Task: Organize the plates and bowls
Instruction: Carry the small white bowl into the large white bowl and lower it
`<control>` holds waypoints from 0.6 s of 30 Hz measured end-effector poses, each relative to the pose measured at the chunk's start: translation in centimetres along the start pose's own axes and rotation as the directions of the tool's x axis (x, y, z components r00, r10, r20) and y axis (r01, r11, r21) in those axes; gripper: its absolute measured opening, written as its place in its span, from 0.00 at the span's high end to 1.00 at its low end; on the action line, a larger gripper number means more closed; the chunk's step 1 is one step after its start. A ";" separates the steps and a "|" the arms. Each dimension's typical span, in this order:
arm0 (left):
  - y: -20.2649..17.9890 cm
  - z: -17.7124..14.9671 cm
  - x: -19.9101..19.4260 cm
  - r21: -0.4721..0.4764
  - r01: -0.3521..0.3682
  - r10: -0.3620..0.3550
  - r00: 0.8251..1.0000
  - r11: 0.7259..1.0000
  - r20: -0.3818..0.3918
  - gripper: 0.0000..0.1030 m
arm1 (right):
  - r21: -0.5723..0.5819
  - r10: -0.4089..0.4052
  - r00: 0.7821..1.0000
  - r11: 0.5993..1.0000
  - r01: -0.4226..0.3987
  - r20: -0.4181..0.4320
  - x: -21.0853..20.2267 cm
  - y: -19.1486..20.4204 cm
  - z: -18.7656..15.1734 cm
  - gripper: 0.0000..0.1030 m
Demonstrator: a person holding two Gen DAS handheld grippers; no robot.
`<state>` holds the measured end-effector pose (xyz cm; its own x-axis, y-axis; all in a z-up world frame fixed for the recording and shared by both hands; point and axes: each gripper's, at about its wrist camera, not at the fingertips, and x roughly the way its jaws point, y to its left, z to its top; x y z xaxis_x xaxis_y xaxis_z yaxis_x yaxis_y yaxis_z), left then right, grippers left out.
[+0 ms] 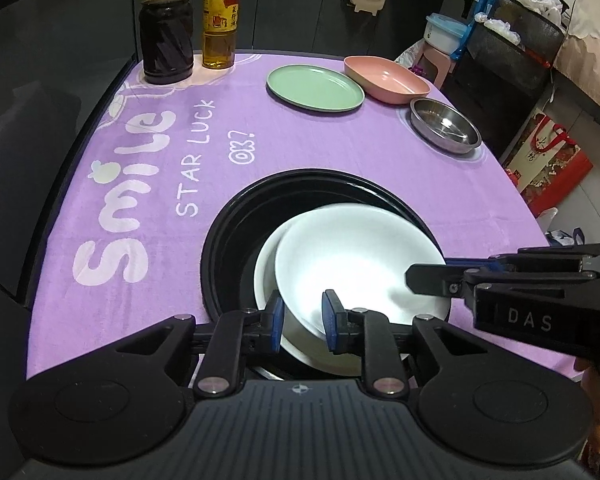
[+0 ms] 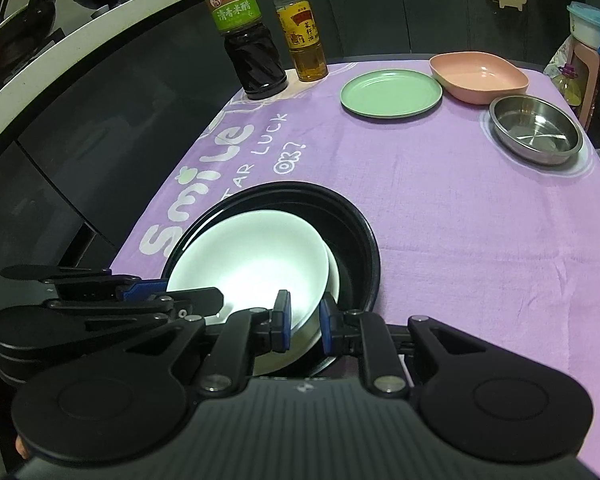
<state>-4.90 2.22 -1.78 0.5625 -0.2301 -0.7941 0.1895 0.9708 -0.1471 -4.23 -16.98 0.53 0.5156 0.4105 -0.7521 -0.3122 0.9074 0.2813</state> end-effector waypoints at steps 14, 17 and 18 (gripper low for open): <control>0.0 0.0 -0.4 0.027 -0.049 0.049 0.999 0.998 0.019 0.81 | -0.006 -0.016 1.000 1.000 0.016 -0.009 0.4 -0.3 -0.2 0.82; -0.1 -0.1 -0.5 0.032 -0.049 0.049 0.999 0.998 0.017 0.81 | -0.005 -0.016 1.000 1.000 0.016 -0.006 0.3 -0.4 -0.2 0.82; 0.0 -0.1 -0.5 0.033 -0.047 0.047 0.999 0.998 0.015 0.81 | -0.004 -0.017 1.000 1.000 0.017 -0.005 0.3 -0.3 -0.2 0.82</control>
<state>-5.27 2.31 -1.42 0.5829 -0.1855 -0.7911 0.1888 0.9779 -0.0902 -4.14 -17.15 0.03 0.5164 0.3949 -0.7599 -0.3071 0.9137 0.2661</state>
